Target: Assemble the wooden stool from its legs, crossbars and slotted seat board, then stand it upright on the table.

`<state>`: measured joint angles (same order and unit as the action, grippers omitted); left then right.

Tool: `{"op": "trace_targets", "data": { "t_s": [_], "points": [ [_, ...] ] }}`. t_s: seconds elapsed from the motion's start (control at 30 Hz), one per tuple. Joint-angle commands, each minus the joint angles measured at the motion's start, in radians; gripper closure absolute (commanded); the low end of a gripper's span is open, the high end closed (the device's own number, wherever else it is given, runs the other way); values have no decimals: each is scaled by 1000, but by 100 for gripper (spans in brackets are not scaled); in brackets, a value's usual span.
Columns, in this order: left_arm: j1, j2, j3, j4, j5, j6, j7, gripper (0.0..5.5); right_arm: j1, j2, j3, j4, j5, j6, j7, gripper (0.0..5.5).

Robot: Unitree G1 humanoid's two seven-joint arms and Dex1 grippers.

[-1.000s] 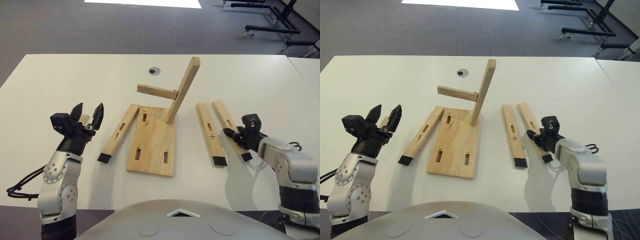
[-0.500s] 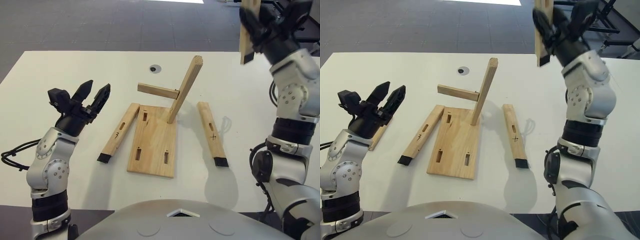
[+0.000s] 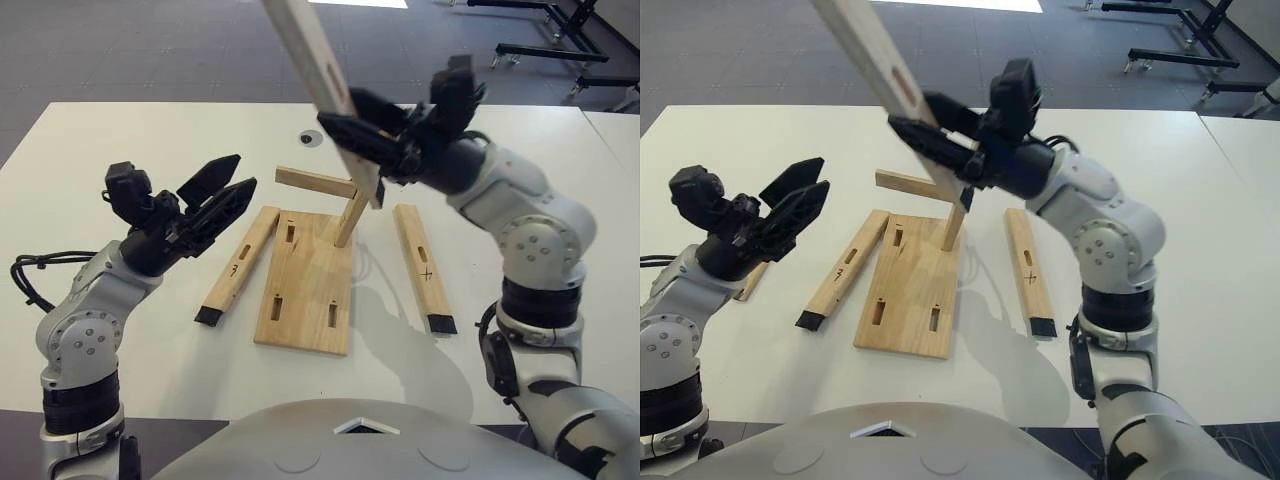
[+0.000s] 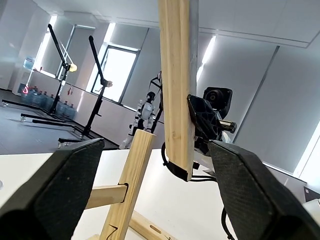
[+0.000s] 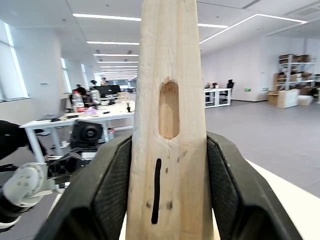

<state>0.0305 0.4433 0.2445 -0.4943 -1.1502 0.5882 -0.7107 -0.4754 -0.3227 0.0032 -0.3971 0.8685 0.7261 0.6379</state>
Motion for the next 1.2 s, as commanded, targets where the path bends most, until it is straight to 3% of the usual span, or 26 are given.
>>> {"op": "trace_targets", "data": {
  "t_s": [0.03, 0.3, 0.6, 0.77, 1.2],
  "points": [
    [-21, 7, -40, 19, 11, 22, -18, 167, 63, 22, 67, 14, -44, -32, 22, 349],
    [-77, -14, -9, 99, -49, 4, -35, 167, 93, 47, 139, 119, -85, -71, 138, 349],
    [-74, -49, -78, 165, -50, 55, -88, 167, 65, 71, 149, 174, -60, -39, 213, 349],
    [-145, -86, -18, 216, -171, 76, -50, 167, 27, 57, 163, 234, -72, -30, 273, 349],
    [-146, -87, -57, 225, -90, 95, -63, 167, -11, 70, 188, 313, -100, -18, 371, 349]
  ]
}}
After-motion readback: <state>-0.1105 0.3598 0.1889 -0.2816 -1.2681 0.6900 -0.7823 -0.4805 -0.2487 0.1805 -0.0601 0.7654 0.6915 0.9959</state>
